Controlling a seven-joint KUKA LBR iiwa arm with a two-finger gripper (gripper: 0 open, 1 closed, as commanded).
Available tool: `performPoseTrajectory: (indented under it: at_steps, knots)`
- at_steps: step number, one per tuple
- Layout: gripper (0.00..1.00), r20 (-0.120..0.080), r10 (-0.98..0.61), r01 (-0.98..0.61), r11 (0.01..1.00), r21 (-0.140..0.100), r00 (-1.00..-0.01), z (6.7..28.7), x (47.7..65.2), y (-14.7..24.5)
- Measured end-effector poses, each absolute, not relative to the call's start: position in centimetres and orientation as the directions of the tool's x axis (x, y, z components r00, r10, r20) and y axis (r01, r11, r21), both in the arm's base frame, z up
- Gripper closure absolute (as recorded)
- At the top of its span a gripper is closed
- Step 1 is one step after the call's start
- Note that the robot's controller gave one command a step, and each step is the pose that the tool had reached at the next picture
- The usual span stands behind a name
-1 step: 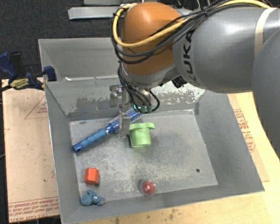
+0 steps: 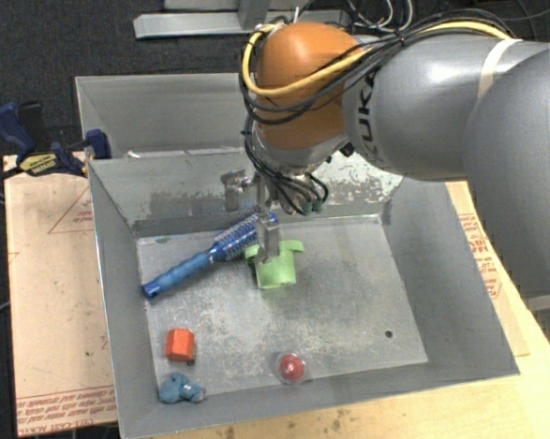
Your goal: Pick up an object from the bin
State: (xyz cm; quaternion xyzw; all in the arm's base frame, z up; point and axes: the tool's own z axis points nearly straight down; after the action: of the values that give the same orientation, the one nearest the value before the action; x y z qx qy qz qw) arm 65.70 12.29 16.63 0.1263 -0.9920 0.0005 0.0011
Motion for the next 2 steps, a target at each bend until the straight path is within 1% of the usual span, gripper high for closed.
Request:
performPoseTrajectory:
  at_steps: [1,2]
  knots:
    - [0.00,0.002,-0.255,-0.255,0.967,0.001,-0.967,7.40,64.71,9.15]
    - [1.00,0.000,-0.257,-0.257,0.967,0.002,-0.967,7.66,64.76,9.27]
